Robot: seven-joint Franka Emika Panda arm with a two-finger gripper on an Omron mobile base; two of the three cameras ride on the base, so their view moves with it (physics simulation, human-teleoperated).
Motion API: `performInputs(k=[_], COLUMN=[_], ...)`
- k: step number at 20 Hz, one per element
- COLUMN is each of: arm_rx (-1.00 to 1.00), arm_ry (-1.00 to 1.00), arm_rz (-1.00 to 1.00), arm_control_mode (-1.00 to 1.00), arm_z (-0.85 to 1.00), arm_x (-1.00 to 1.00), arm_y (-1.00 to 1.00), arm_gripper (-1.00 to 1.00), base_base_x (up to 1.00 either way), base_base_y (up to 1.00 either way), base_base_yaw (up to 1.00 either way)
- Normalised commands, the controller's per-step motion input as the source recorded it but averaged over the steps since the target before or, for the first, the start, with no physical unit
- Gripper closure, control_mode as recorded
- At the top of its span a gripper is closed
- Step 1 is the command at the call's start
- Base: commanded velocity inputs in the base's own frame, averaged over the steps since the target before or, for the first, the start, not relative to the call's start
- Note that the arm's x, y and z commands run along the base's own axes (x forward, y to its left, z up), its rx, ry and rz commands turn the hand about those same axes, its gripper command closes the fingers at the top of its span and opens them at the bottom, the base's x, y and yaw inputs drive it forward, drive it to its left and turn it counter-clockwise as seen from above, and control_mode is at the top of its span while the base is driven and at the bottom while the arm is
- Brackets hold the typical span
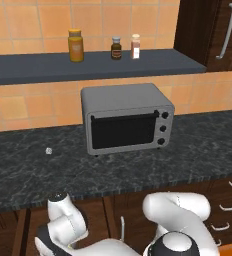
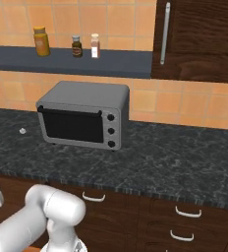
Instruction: Pick the rolling pin from the drawer and place it on the counter.
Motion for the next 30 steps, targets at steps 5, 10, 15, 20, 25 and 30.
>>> performInputs(k=[5,10,15,20,25,30], arm_rx=[0.0,0.0,0.0,0.0,0.0,0.0], arm_ry=[0.0,-0.03,-0.15,-0.09,0.0,0.0], arm_rz=[-0.05,-0.07,-0.03,-0.16,-0.2,-0.12], arm_control_mode=[-1.0,-1.0,-1.0,-1.0,-1.0,-1.0], arm_z=[1.0,1.0,1.0,0.45,0.1,-0.15], arm_x=[-0.07,0.31,0.43,0.99,1.0,1.0], arm_y=[-0.12,-0.07,-0.02,-0.19,-0.45,-0.18], arm_gripper=[1.0,1.0,1.0,1.0,1.0,1.0], base_base_x=[0.0,0.0,0.0,0.0,0.0,0.0], base_base_y=[0.0,0.0,0.0,0.0,0.0,0.0], base_base_yaw=[0.0,0.0,0.0,0.0,0.0,0.0])
